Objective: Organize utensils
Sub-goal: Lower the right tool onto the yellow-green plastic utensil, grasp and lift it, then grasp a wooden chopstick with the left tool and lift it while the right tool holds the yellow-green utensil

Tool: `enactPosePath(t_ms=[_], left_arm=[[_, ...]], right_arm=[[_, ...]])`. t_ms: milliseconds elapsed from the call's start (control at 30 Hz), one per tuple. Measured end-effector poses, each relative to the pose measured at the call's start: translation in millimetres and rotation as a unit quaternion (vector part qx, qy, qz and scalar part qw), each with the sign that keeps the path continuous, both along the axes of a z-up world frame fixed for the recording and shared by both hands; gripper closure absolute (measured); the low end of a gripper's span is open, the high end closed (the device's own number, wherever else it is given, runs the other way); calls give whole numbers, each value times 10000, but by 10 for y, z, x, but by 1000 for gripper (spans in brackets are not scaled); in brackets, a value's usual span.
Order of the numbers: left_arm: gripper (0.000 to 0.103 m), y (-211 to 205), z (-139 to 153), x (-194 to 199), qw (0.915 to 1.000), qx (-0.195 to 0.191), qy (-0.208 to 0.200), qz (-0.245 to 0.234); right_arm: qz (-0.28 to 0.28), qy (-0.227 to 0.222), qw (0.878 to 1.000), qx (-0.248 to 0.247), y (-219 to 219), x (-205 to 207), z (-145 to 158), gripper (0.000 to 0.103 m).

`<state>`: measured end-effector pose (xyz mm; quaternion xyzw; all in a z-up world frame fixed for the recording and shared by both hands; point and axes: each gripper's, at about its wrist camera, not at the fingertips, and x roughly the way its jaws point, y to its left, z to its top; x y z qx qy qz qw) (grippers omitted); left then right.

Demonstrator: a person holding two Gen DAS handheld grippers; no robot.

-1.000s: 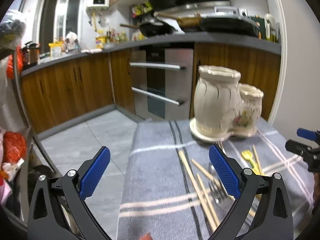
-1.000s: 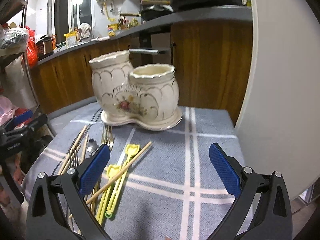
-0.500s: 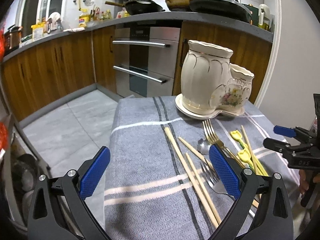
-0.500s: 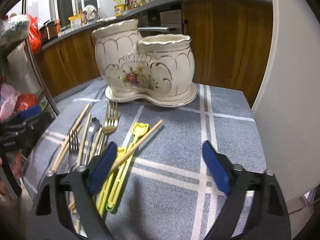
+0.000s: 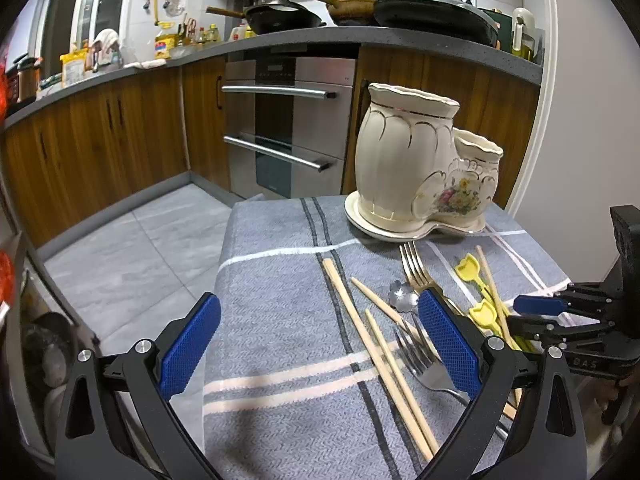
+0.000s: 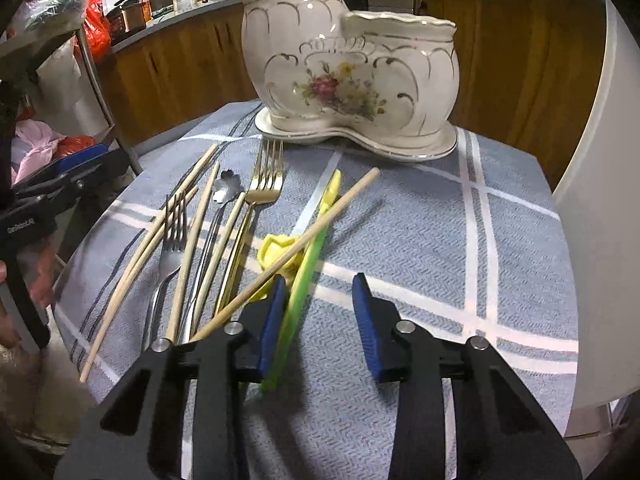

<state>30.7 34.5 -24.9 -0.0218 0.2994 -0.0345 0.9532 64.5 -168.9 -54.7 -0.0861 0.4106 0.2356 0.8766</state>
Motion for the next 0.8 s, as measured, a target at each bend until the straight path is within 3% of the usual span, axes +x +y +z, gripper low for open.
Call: enactPosePath(t_ms=[200,467,600,733,800], left_arm=[[5,-21,-26,19,9999,-32,87,-95],[7,-43,-66,9,9987,-275,297,-294],[7,-185,-90,1,9980,-106,413,-470],[7,-247,-137,-12,9970,49,542,-556],[8,-251,-145,-12,9962,-50,622,-606]], right_arm=[[15,-122,9999,-90,49,34,-4,93],[-468,-737,9960,189,-162,32,193,93],[-505,-774,9944,506,-222,63,235,93],[-601,-1115,9887,797,-311,13,348,93],[-671,-1328,9847,907,-349,-3,402,93]])
